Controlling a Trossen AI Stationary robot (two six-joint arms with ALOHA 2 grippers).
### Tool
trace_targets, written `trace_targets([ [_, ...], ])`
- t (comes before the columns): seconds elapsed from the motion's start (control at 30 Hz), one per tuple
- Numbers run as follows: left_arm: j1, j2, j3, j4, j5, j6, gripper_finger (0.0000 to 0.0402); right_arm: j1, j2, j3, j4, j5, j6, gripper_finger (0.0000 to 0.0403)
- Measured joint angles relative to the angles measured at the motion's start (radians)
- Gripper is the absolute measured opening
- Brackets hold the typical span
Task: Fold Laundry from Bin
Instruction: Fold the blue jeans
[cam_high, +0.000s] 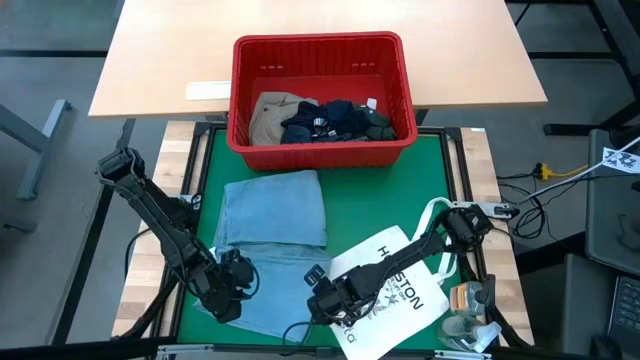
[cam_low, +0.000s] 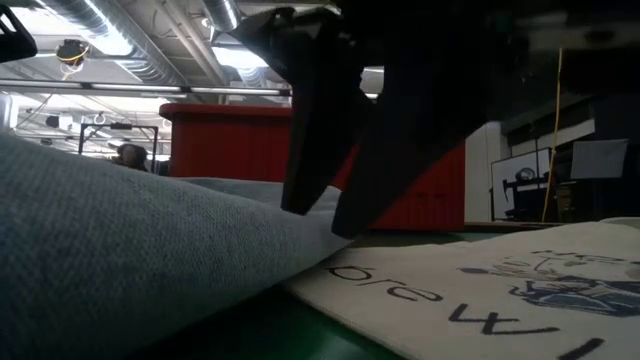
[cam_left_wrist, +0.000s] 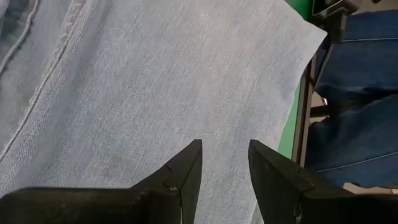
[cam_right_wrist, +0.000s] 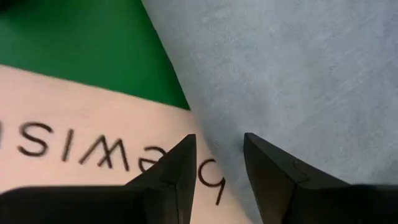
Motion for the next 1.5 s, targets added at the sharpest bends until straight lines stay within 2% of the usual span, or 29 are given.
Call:
trace_targets([
  [0.47, 0.0, 0.0, 0.0, 0.007, -0.007, -0.001, 0.0126, -0.002, 0.03, -0.002, 0.026, -0.039, -0.047, 0.0133],
  [0.8, 0.0, 0.0, 0.0, 0.008, -0.017, -0.001, 0.0126, -0.054, 0.03, -0.002, 0.012, -0.063, -0.076, 0.013],
  [0.93, 0.0, 0.0, 0.0, 0.008, -0.025, -0.001, 0.0126, -0.069, 0.034, -0.002, 0.009, -0.051, -0.077, 0.0097],
  [1.13, 0.0, 0.0, 0.0, 0.008, -0.025, -0.001, 0.0126, -0.072, 0.066, 0.003, -0.008, -0.059, -0.076, 0.0014],
  [1.33, 0.0, 0.0, 0.0, 0.011, -0.025, -0.003, 0.0126, -0.072, 0.048, 0.0, -0.028, -0.044, -0.072, 0.0018],
  [1.5, 0.0, 0.0, 0.0, 0.03, -0.025, 0.0, 0.0126, -0.072, -0.016, -0.006, -0.068, -0.05, -0.071, 0.0005],
])
